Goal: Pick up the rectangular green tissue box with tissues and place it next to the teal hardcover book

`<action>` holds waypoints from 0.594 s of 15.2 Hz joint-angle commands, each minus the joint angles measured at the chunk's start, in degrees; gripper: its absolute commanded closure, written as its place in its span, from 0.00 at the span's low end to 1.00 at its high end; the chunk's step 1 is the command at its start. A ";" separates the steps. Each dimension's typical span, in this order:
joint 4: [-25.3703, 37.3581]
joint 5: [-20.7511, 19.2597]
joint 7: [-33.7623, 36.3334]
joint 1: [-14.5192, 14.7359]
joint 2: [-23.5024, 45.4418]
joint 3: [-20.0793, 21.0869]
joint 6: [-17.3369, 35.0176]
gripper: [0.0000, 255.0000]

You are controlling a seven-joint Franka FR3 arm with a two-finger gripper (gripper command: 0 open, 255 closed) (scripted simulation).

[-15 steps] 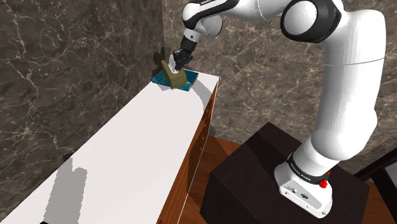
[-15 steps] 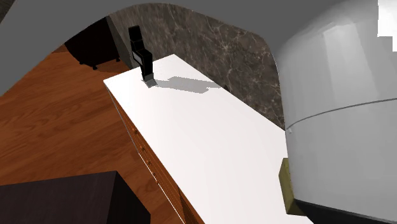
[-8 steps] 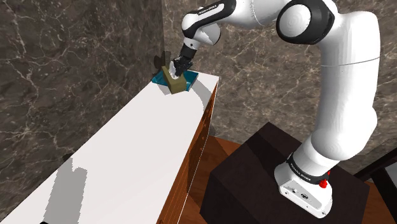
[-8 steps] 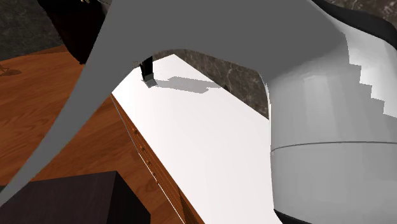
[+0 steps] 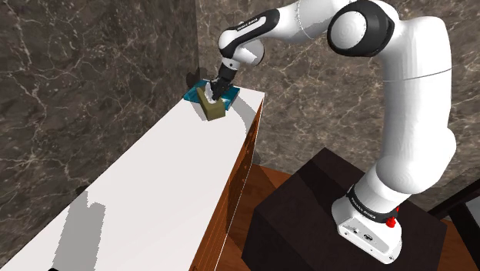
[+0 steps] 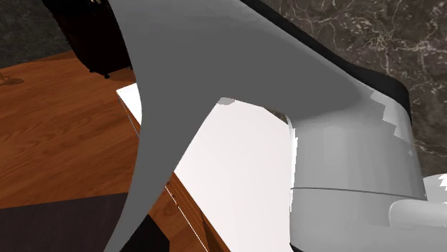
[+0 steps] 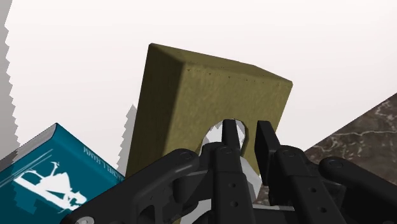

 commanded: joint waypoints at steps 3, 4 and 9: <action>-0.25 0.47 -0.96 -0.06 1.76 0.25 1.93 1.00; -0.31 0.60 -1.21 -0.08 2.22 0.32 2.41 1.00; -0.43 1.21 -2.45 -0.20 4.61 0.69 4.77 1.00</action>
